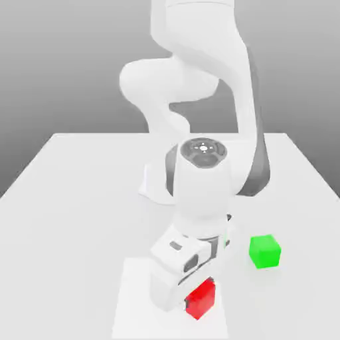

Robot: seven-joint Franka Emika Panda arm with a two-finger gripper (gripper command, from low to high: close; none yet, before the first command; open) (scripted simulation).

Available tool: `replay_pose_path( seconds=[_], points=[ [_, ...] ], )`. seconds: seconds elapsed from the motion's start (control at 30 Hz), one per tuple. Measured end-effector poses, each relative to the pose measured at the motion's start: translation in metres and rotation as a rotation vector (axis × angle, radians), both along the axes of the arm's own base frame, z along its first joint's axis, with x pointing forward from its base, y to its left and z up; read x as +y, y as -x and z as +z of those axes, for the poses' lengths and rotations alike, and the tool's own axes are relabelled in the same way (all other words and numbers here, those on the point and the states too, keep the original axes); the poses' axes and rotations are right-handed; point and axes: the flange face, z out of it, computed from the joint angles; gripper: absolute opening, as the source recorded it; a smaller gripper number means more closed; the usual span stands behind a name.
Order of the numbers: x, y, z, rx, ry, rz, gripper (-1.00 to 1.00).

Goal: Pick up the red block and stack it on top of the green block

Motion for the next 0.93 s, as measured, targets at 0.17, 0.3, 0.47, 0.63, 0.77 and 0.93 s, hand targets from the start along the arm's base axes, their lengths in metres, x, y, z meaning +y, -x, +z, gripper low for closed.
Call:
replay_pose_path(
  seconds=[0.17, 0.3, 0.47, 0.63, 0.77, 0.93],
  points=[
    [0.000, -0.001, 0.016, -0.002, 0.001, 0.002, -1.00],
    [0.004, 0.002, 0.055, 0.001, -0.002, 0.021, -1.00],
    [0.108, 0.064, 0.078, 0.014, -0.018, 0.534, -1.00],
    [0.157, 0.128, 0.088, 0.005, -0.006, 0.979, -1.00],
    [0.164, 0.137, 0.056, 0.003, -0.003, 1.047, -1.00],
    [0.163, 0.139, 0.038, 0.003, -0.001, 1.049, 1.00]
  ],
)
